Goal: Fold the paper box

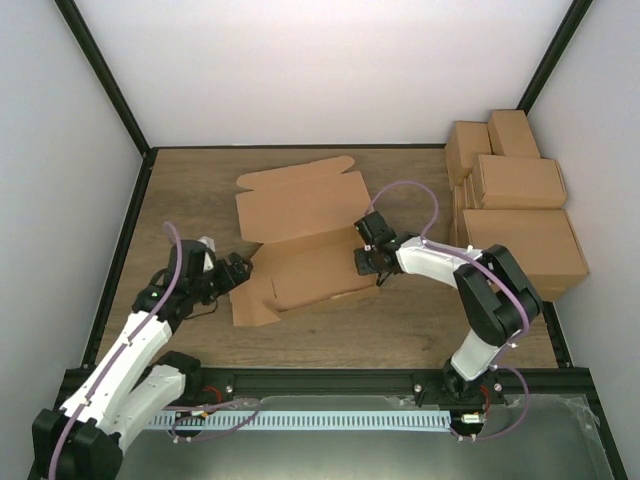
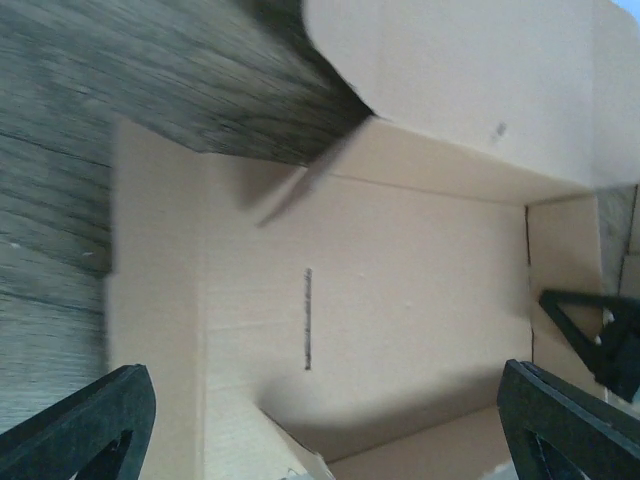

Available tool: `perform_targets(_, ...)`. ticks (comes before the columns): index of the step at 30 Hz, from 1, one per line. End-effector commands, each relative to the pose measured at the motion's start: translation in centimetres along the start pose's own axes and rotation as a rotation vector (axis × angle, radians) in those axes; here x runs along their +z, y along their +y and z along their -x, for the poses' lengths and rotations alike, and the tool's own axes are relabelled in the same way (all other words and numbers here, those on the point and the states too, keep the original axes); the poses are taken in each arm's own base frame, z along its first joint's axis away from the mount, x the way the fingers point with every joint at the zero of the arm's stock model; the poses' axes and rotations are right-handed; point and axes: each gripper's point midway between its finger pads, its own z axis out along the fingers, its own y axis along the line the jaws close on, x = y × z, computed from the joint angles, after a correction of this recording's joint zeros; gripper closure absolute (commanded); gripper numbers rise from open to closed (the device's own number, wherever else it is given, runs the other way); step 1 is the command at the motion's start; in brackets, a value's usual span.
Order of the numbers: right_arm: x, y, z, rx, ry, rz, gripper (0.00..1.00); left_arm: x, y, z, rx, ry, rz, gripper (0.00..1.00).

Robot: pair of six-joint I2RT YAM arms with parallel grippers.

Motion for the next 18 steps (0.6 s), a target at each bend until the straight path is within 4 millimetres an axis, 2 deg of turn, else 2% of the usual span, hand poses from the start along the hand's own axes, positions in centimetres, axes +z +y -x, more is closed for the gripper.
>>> perform_targets(1,-0.9,0.1,0.5,0.011,-0.046,0.008,0.98,-0.2,1.1,1.6,-0.058,-0.041,-0.001,0.03)
perform_targets(6,-1.7,-0.5,0.3,0.037,-0.086,0.003,0.99,-0.5,2.8,2.2,-0.103,-0.067,0.041,0.0)
perform_targets(10,-2.4,-0.9,0.6,0.057,-0.121,0.006,0.99,1.0,3.5,0.4,-0.16,-0.013,-0.007,0.0)
perform_targets(11,-2.6,-0.9,0.7,0.058,-0.126,0.007,0.98,1.5,3.9,-0.3,-0.175,0.007,-0.017,0.0)
perform_targets(16,-3.1,-0.8,0.8,0.049,-0.129,0.015,0.9,1.8,3.8,-1.3,-0.174,0.005,-0.082,0.02)
perform_targets(18,-3.0,-0.7,0.8,0.043,-0.126,0.025,0.85,1.9,3.9,-1.7,-0.169,0.015,-0.088,0.06)
